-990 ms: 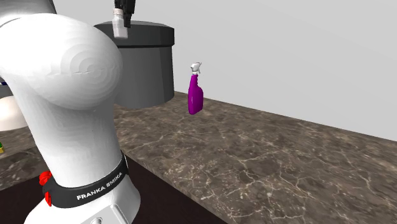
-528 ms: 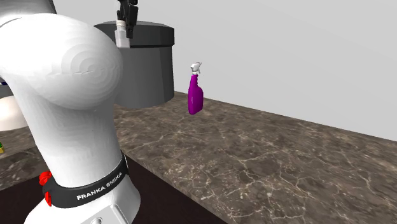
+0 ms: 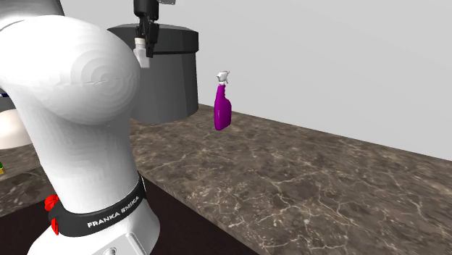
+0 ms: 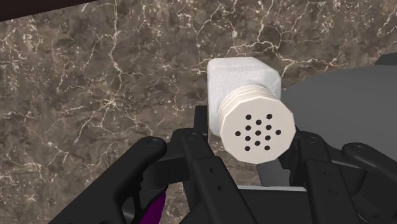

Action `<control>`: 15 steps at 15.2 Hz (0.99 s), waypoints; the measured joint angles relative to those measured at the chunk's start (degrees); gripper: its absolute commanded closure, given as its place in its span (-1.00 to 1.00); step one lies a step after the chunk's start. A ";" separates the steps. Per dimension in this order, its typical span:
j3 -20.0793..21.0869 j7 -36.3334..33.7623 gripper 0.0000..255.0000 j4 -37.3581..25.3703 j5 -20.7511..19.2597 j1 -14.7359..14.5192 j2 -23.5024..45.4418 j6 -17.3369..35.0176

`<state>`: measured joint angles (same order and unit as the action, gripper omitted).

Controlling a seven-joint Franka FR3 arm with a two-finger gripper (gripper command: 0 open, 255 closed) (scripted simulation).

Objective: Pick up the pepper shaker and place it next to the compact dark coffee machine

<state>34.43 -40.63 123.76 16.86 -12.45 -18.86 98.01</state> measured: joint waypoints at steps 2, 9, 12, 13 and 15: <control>0.26 0.16 1.00 1.27 -0.01 0.01 0.36 1.59; 1.51 0.14 1.00 5.45 0.08 -0.13 1.92 7.27; 1.84 0.31 1.00 6.97 0.01 -0.07 2.61 9.40; 1.93 0.49 1.00 7.88 0.05 -0.07 2.77 10.43; 2.39 0.26 1.00 8.81 0.04 -0.14 3.41 11.99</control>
<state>36.82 -40.38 132.58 16.90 -12.59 -15.45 110.00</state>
